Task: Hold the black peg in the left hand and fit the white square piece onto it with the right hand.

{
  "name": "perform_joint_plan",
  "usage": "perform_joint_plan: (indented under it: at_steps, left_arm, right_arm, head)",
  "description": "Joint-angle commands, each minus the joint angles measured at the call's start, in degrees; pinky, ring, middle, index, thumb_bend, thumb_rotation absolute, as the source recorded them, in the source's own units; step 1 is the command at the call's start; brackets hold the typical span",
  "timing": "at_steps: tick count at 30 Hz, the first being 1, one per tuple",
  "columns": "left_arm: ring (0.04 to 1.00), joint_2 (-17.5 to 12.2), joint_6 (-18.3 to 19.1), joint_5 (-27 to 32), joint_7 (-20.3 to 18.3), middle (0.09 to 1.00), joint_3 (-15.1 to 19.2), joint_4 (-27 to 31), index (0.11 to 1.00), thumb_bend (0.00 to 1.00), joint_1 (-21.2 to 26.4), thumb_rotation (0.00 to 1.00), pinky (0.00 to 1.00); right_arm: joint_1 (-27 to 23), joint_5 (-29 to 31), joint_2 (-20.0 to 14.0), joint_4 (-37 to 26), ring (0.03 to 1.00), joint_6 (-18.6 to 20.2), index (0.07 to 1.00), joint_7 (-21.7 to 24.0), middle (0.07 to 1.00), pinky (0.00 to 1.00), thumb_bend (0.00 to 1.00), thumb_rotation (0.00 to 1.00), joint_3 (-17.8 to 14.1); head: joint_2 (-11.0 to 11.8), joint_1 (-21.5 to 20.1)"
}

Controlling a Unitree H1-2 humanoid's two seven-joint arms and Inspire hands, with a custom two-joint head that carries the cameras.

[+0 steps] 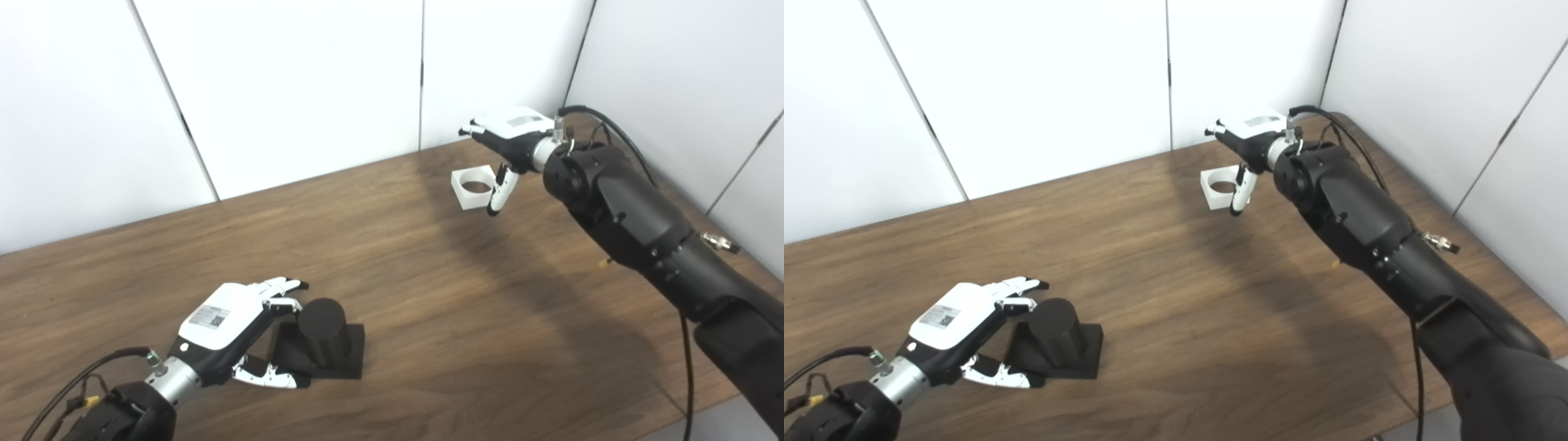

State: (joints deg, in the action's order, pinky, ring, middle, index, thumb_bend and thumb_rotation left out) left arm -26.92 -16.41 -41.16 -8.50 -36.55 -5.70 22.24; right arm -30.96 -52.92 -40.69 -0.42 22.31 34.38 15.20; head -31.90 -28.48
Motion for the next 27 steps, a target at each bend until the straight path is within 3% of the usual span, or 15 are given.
perform_joint_plan:
  at_steps: [1, 16, 27]
  left_arm:
    - [0.903, -2.2, -0.7, -4.1, -6.1, 0.898, -3.6, -2.9, 0.491, 0.52, -4.7, 0.07, 0.81]
    - [0.905, -2.4, -0.1, -4.7, -6.8, 0.898, -3.8, -1.7, 0.491, 0.52, -4.9, 0.07, 0.79]
    - [0.896, -2.3, 0.7, -4.5, -7.7, 0.893, -3.7, -0.5, 0.491, 0.52, -4.8, 0.07, 0.79]
  right_arm:
    - [-3.9, -1.2, -1.2, 0.3, 1.0, -1.0, 0.957, -2.1, 1.0, 0.95, 0.86, 0.19, -0.7]
    - [-8.1, -0.6, -0.1, 10.1, 0.997, -0.6, 0.937, -2.1, 1.0, 0.91, 0.85, 0.2, 1.7]
    - [-9.7, 0.5, 1.8, 16.1, 0.975, -1.8, 0.901, -2.9, 0.998, 0.89, 0.87, 0.13, 3.7]
  head:
    - [0.0, 0.2]
    - [-0.4, 1.3]
    - [-0.8, 2.3]
